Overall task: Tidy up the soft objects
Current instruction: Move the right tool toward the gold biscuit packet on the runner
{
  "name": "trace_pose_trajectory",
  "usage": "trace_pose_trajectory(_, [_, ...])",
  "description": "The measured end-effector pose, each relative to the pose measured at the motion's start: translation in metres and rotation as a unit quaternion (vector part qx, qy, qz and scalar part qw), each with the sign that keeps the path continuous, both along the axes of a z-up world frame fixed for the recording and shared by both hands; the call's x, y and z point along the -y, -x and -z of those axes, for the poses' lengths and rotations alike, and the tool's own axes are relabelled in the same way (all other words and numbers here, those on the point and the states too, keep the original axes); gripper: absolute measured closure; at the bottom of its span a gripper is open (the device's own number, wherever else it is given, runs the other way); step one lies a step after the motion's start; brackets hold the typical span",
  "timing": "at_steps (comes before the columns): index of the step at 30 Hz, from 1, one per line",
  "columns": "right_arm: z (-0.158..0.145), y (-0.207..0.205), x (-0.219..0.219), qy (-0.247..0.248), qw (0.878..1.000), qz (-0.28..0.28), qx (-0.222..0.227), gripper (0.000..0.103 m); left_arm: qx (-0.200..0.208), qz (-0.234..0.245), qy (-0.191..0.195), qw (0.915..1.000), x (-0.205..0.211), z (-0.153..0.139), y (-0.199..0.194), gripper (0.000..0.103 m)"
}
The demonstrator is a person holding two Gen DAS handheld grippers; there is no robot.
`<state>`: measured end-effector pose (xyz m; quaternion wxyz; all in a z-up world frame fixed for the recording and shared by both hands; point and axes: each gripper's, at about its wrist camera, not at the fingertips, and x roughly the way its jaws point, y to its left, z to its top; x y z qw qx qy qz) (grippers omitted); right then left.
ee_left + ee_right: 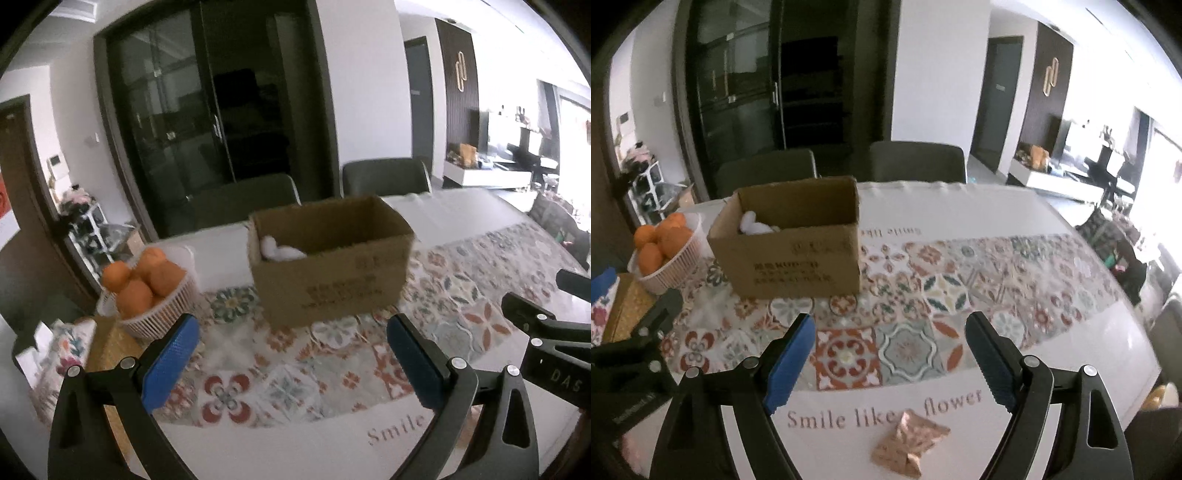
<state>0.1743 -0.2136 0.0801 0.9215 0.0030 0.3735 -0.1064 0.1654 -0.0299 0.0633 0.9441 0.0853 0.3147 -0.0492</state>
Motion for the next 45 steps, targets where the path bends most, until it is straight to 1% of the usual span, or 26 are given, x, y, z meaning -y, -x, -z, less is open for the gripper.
trace_pose_trajectory(3, [0.011,0.013,0.004,-0.003,1.0,0.012,-0.002,0.019,-0.018,0.008,-0.001,0.9998,0.005,0.013,0.006,0.0])
trace_pose_trajectory(7, [0.03,0.024,0.004,0.0,1.0,0.018,-0.019,0.019,-0.042,0.014,-0.004,0.999,0.01,0.031,0.011,0.0])
trace_pose_trajectory(10, [0.048,0.029,0.009,-0.018,0.999,0.017,-0.037,0.019,-0.06,0.023,-0.005,0.9979,0.014,0.046,0.013,0.0])
trace_pose_trajectory(16, [0.085,0.035,0.02,-0.05,0.995,0.034,-0.079,0.019,-0.102,0.04,-0.018,0.9938,0.024,0.079,0.017,0.0])
trace_pose_trajectory(20, [0.114,0.039,0.029,-0.081,0.989,0.054,-0.111,0.019,-0.134,0.048,-0.031,0.9893,0.031,0.102,0.015,0.0])
trace_pose_trajectory(23, [0.134,0.039,0.033,-0.092,0.986,0.064,-0.126,0.019,-0.151,0.053,-0.044,0.9862,0.036,0.116,0.012,0.0])
trace_pose_trajectory(29, [0.159,0.036,0.041,-0.125,0.978,0.086,-0.14,0.019,-0.18,0.059,-0.057,0.9803,0.042,0.137,0.003,0.0])
trace_pose_trajectory(31, [0.166,0.034,0.044,-0.143,0.975,0.09,-0.147,0.02,-0.19,0.061,-0.056,0.9783,0.043,0.142,0.0,0.0])
trace_pose_trajectory(33, [0.172,0.032,0.046,-0.148,0.972,0.097,-0.153,0.02,-0.202,0.062,-0.055,0.9758,0.044,0.148,-0.004,0.0])
trace_pose_trajectory(37, [0.182,0.028,0.049,-0.147,0.97,0.109,-0.162,0.021,-0.218,0.063,-0.06,0.9722,0.047,0.158,-0.01,0.0])
trace_pose_trajectory(42, [0.193,0.023,0.052,-0.148,0.966,0.117,-0.179,0.031,-0.233,0.062,-0.06,0.9687,0.048,0.167,-0.016,0.0])
trace_pose_trajectory(45, [0.194,0.021,0.05,-0.135,0.968,0.114,-0.179,0.034,-0.236,0.061,-0.063,0.9679,0.047,0.17,-0.018,0.0])
